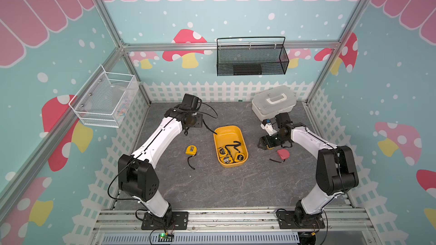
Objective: Take the tape measure out of the storage box
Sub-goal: Place the tape measure at the center of the board.
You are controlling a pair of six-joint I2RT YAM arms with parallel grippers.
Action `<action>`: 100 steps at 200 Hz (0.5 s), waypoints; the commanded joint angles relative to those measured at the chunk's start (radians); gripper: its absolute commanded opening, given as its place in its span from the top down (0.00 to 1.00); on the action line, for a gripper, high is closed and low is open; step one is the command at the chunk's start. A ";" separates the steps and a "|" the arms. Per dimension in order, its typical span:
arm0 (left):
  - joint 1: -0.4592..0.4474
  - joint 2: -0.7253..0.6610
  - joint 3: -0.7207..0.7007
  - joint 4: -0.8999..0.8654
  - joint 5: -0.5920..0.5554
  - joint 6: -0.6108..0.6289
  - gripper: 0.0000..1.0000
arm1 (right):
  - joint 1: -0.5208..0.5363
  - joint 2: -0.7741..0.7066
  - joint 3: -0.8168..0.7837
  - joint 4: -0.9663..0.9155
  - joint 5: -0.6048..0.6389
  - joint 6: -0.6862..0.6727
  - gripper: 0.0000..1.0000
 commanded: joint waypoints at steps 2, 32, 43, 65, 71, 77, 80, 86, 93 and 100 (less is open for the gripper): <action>0.044 -0.022 -0.040 0.005 -0.006 0.022 0.41 | 0.011 0.021 0.006 -0.013 -0.010 0.004 0.12; 0.093 -0.003 -0.105 0.026 0.015 0.025 0.41 | 0.015 0.022 0.005 -0.013 -0.008 0.006 0.12; 0.114 0.007 -0.140 0.050 0.030 0.017 0.41 | 0.016 0.024 0.007 -0.012 -0.008 0.007 0.12; 0.150 0.030 -0.208 0.089 0.045 0.002 0.40 | 0.018 0.025 0.008 -0.016 -0.007 0.004 0.12; 0.161 0.034 -0.224 0.101 0.049 -0.001 0.41 | 0.017 0.024 0.008 -0.017 -0.006 0.002 0.12; 0.168 0.040 -0.242 0.116 0.054 -0.002 0.41 | 0.018 0.024 0.008 -0.019 -0.003 0.001 0.12; 0.173 0.041 -0.252 0.127 0.055 -0.003 0.41 | 0.017 0.025 0.008 -0.019 -0.002 0.001 0.12; 0.183 0.049 -0.266 0.140 0.056 -0.003 0.41 | 0.017 0.024 0.009 -0.019 -0.002 0.001 0.12; 0.193 0.060 -0.279 0.150 0.059 -0.004 0.40 | 0.017 0.026 0.008 -0.019 -0.002 0.001 0.12; 0.200 0.072 -0.292 0.161 0.059 -0.004 0.41 | 0.017 0.028 0.008 -0.019 -0.002 0.003 0.12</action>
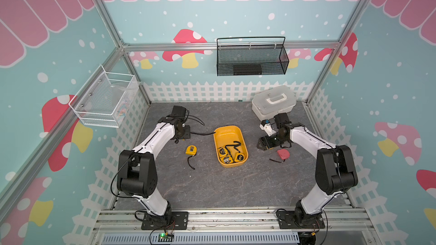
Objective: Take the tape measure out of the storage box
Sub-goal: Place the tape measure at the center of the board.
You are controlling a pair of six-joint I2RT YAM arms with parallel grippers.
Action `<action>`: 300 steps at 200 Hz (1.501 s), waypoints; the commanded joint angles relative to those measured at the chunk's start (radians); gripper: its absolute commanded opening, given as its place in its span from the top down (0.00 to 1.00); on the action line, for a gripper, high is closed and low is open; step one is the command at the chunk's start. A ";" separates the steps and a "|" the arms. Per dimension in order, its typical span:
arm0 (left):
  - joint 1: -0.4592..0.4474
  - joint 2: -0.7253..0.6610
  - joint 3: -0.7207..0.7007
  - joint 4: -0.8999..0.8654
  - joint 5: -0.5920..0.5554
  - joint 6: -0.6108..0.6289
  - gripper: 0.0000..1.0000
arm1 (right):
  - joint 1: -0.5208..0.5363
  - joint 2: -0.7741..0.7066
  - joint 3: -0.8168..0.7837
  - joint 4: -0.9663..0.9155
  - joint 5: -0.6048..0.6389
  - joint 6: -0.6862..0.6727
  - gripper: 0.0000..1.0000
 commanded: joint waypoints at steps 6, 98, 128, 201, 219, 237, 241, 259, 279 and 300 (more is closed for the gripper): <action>0.034 0.043 -0.049 0.091 0.020 -0.012 0.41 | 0.007 0.022 0.008 -0.016 -0.004 0.003 0.12; 0.069 0.091 -0.116 0.152 0.023 -0.031 0.41 | 0.008 0.027 0.008 -0.020 -0.003 0.004 0.12; 0.074 0.109 -0.130 0.160 0.027 -0.031 0.41 | 0.009 0.026 0.007 -0.020 -0.003 0.004 0.12; 0.091 0.155 -0.138 0.182 0.059 -0.033 0.41 | 0.009 0.030 0.004 -0.026 0.006 -0.002 0.12; 0.093 0.161 -0.143 0.186 0.062 -0.033 0.41 | 0.009 0.031 0.005 -0.026 0.004 -0.003 0.13; 0.094 0.168 -0.143 0.190 0.067 -0.034 0.41 | 0.009 0.033 0.011 -0.028 0.002 -0.003 0.12; 0.094 0.169 -0.144 0.191 0.068 -0.034 0.41 | 0.010 0.035 0.012 -0.029 0.002 -0.003 0.12; 0.094 0.169 -0.146 0.193 0.068 -0.036 0.40 | 0.009 0.036 0.015 -0.033 0.001 -0.002 0.12; 0.095 0.168 -0.147 0.195 0.068 -0.034 0.38 | 0.009 0.033 0.016 -0.034 0.003 -0.003 0.12; 0.097 0.164 -0.147 0.194 0.070 -0.033 0.37 | 0.009 0.032 0.019 -0.037 0.003 -0.004 0.12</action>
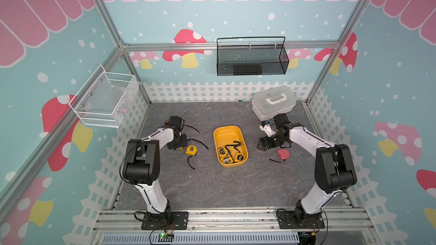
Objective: Take the tape measure out of the storage box
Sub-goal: Place the tape measure at the center of the board.
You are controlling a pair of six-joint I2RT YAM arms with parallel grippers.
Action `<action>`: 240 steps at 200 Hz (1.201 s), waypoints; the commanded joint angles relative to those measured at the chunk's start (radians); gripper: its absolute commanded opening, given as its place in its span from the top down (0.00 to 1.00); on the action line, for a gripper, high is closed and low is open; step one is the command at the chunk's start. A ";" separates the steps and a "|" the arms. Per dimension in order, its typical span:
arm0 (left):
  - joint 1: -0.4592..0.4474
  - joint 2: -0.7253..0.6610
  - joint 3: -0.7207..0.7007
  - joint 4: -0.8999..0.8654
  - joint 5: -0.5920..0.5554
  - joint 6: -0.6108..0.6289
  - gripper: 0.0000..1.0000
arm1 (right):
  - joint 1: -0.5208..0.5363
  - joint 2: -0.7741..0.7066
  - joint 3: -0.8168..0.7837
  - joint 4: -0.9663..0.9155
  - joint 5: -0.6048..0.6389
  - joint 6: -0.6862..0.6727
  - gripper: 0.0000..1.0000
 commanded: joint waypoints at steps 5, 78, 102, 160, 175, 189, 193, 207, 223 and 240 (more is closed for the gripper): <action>0.009 0.023 -0.020 0.003 0.011 -0.006 0.37 | 0.008 0.020 0.016 -0.025 -0.002 -0.004 0.12; 0.010 -0.021 -0.030 0.003 -0.012 -0.009 0.31 | 0.024 0.026 0.045 -0.041 -0.009 -0.005 0.12; 0.010 -0.044 -0.038 0.003 -0.017 -0.009 0.30 | 0.033 0.028 0.057 -0.050 -0.006 -0.009 0.12; 0.010 -0.163 -0.044 -0.017 -0.027 -0.017 0.27 | 0.090 0.010 0.131 -0.082 0.032 -0.023 0.12; 0.010 -0.205 -0.050 -0.020 -0.010 -0.015 0.27 | 0.119 0.012 0.166 -0.092 0.045 -0.028 0.12; 0.010 -0.235 -0.052 -0.037 0.002 -0.006 0.27 | 0.151 0.018 0.195 -0.098 0.056 -0.027 0.12; 0.011 -0.242 -0.052 -0.044 0.006 -0.005 0.27 | 0.159 0.019 0.202 -0.101 0.057 -0.024 0.12; 0.009 -0.268 -0.057 -0.056 0.016 -0.006 0.27 | 0.185 0.026 0.223 -0.102 0.060 -0.018 0.12; 0.007 -0.303 -0.074 -0.056 0.028 -0.019 0.27 | 0.220 0.035 0.243 -0.102 0.066 -0.014 0.12; 0.004 -0.330 -0.091 -0.055 0.031 -0.032 0.27 | 0.260 0.049 0.265 -0.102 0.074 -0.009 0.15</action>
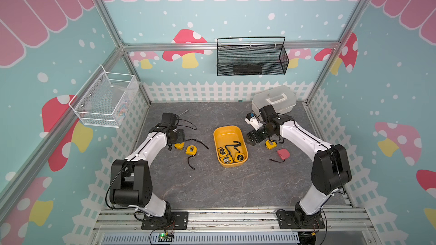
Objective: Take the tape measure out of the storage box
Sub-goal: Place the tape measure at the center of the board, then pick up the tape measure from the storage box.
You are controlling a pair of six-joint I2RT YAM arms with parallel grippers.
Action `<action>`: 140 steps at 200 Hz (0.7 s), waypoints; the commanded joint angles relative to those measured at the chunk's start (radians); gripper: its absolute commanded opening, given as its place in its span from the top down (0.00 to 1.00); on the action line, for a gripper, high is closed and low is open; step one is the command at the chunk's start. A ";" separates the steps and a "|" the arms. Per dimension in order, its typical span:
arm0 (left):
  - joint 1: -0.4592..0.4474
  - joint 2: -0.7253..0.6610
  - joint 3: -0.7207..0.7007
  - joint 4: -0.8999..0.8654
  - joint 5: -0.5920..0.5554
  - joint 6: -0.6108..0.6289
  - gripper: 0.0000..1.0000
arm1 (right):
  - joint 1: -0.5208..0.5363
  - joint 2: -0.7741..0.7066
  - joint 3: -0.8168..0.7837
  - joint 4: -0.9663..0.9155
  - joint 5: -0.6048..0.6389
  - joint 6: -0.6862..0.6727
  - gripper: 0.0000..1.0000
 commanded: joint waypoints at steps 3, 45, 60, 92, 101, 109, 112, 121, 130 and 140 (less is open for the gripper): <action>-0.001 -0.043 -0.034 -0.024 0.019 -0.032 0.27 | 0.051 0.035 0.038 -0.027 0.019 0.003 0.15; -0.002 -0.106 -0.087 -0.013 0.030 -0.079 0.27 | 0.153 0.082 0.089 -0.005 0.004 0.004 0.19; -0.004 -0.121 -0.107 -0.009 0.027 -0.091 0.27 | 0.183 0.112 0.116 -0.004 0.000 0.001 0.20; -0.009 -0.124 -0.139 -0.006 0.025 -0.101 0.27 | 0.242 0.175 0.171 -0.008 -0.003 -0.013 0.20; -0.013 -0.128 -0.145 -0.007 0.024 -0.105 0.27 | 0.255 0.219 0.185 -0.008 0.002 -0.018 0.21; -0.014 -0.130 -0.150 -0.006 0.025 -0.109 0.27 | 0.266 0.240 0.199 -0.013 0.007 -0.023 0.21; -0.016 -0.131 -0.151 -0.005 0.025 -0.110 0.27 | 0.271 0.245 0.204 -0.013 0.009 -0.025 0.21; -0.017 -0.137 -0.156 -0.002 0.025 -0.113 0.27 | 0.284 0.266 0.216 -0.013 0.020 -0.030 0.21; -0.020 -0.139 -0.159 0.000 0.025 -0.112 0.27 | 0.296 0.287 0.232 -0.015 0.030 -0.035 0.21; -0.024 -0.138 -0.160 -0.001 0.026 -0.108 0.27 | 0.309 0.308 0.246 -0.016 0.038 -0.041 0.21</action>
